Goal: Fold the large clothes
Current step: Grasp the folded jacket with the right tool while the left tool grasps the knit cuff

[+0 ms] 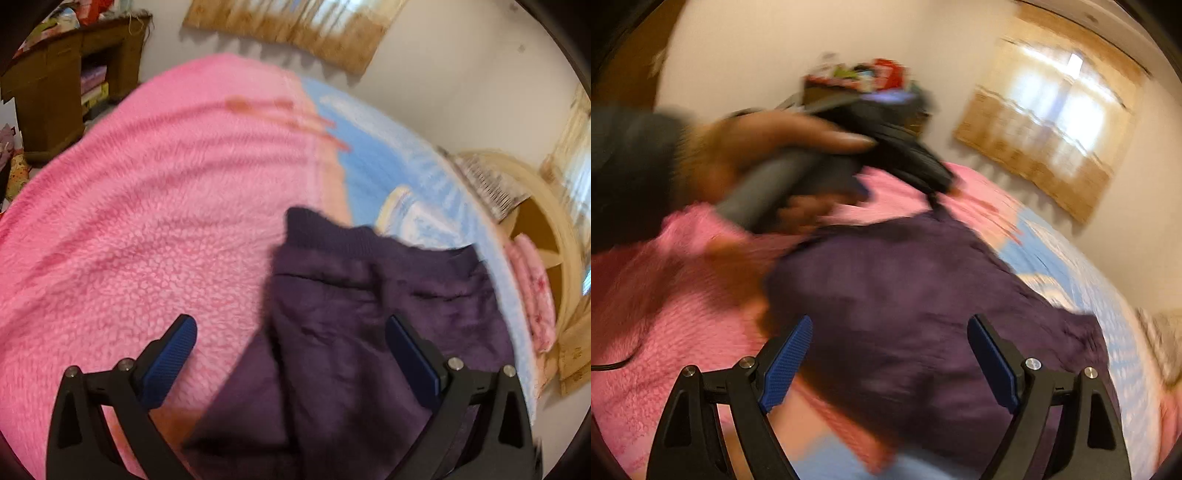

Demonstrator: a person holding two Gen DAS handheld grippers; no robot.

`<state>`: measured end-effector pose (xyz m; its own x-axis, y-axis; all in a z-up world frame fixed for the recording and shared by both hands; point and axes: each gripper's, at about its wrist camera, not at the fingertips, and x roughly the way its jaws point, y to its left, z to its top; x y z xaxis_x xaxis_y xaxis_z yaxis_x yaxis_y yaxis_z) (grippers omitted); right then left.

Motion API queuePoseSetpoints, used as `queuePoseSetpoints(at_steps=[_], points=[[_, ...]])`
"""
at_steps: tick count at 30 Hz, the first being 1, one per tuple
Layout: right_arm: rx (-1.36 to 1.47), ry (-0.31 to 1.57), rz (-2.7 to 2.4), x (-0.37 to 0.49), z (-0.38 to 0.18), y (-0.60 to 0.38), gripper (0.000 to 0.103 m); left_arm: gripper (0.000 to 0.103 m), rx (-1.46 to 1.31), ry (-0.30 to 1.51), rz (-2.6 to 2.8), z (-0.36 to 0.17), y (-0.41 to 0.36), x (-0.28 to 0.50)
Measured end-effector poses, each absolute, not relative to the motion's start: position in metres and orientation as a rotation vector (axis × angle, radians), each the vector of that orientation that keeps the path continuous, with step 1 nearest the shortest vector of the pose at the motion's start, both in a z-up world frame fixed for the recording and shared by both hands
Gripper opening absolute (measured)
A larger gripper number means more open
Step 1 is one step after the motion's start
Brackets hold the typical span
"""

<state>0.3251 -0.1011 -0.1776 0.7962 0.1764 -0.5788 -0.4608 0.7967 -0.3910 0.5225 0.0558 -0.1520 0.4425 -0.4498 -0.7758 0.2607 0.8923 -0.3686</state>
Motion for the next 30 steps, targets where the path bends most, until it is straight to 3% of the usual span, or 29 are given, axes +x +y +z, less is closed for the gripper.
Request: queuePoseSetpoints(at_steps=[4,11,13,14,16,17,19,22,30], points=[[-0.735,0.481,0.340,0.324,-0.199,-0.067,0.086,0.103,-0.230,1.098,-0.505,-0.174,0.057,0.546],[-0.818,0.456,0.339,0.344,-0.218,-0.052,0.085,0.103,-0.271,1.143,-0.782,-0.191,0.042,0.547],[-0.795,0.475,0.363,0.348,-0.222,-0.054,0.068,0.101,-0.273,1.121,-0.841,-0.190,0.040,0.543],[-0.789,0.472,0.368,0.347,-0.222,-0.056,0.060,0.097,-0.286,1.114,-0.864,-0.193,0.039,0.542],[-0.767,0.474,0.382,0.342,-0.218,-0.057,0.046,0.066,-0.321,1.113,-0.931,-0.196,0.037,0.538],[-0.752,0.475,0.390,0.342,-0.215,-0.056,0.040,0.059,-0.346,1.113,-0.938,-0.196,0.040,0.536],[-0.707,0.475,0.416,0.338,-0.204,-0.065,0.034,0.032,-0.368,1.073,-0.968,-0.191,0.043,0.530],[-0.672,0.459,0.463,0.322,-0.190,-0.071,0.031,0.022,-0.422,1.012,-0.966,-0.172,0.052,0.512],[-0.599,0.377,0.618,0.230,-0.162,-0.072,0.030,0.020,-0.611,0.874,-0.946,-0.151,0.116,0.418]])
